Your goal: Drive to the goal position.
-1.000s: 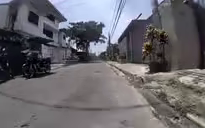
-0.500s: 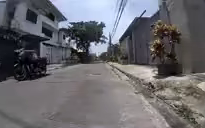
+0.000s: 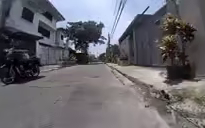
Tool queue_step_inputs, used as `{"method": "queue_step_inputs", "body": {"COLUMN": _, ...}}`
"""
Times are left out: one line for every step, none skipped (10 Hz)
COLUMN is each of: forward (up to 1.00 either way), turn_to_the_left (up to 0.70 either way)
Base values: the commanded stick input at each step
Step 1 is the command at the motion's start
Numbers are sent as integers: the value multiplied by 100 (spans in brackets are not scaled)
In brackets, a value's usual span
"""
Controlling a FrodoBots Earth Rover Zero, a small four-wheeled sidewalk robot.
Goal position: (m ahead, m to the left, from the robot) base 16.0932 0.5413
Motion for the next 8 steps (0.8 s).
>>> {"method": "queue_step_inputs", "body": {"forward": 100, "turn_to_the_left": 0}}
{"method": "queue_step_inputs", "body": {"forward": 100, "turn_to_the_left": 0}}
{"method": "queue_step_inputs", "body": {"forward": 100, "turn_to_the_left": -4}}
{"method": "queue_step_inputs", "body": {"forward": 100, "turn_to_the_left": -23}}
{"method": "queue_step_inputs", "body": {"forward": 100, "turn_to_the_left": -39}}
{"method": "queue_step_inputs", "body": {"forward": 100, "turn_to_the_left": -40}}
{"method": "queue_step_inputs", "body": {"forward": 100, "turn_to_the_left": -26}}
{"method": "queue_step_inputs", "body": {"forward": 100, "turn_to_the_left": -8}}
